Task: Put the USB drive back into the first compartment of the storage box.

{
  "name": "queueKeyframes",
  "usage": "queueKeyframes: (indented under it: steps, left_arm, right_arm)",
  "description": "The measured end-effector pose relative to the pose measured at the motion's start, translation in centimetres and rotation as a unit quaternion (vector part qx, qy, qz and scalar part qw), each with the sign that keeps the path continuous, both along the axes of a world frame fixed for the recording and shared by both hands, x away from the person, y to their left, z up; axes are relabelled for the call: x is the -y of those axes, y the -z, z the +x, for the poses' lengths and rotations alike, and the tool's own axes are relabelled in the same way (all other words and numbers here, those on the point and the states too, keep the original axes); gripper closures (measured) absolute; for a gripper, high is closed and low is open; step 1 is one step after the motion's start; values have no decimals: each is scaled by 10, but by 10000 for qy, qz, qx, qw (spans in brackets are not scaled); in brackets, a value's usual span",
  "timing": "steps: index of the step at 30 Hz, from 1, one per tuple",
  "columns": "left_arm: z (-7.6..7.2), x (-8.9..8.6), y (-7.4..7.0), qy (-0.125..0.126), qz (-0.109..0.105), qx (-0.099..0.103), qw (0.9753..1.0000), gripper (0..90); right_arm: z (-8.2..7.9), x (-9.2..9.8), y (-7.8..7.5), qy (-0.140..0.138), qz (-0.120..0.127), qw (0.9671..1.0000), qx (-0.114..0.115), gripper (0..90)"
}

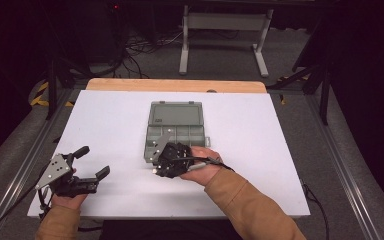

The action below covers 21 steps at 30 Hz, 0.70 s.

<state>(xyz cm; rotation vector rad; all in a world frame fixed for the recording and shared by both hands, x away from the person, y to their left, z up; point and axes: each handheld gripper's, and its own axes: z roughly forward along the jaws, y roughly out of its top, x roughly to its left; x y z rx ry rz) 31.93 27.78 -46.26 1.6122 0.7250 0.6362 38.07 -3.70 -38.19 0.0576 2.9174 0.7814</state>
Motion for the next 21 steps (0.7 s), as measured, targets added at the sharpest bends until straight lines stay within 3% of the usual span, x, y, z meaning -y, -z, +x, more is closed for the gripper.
queueKeyframes:
  steps: [21]
  left_arm:
    - [1, 0, 0, 10, -8, 0, 10000, 28]
  right_arm:
    - [32, 1, -19, 446, 462, 9978, 142, 786]
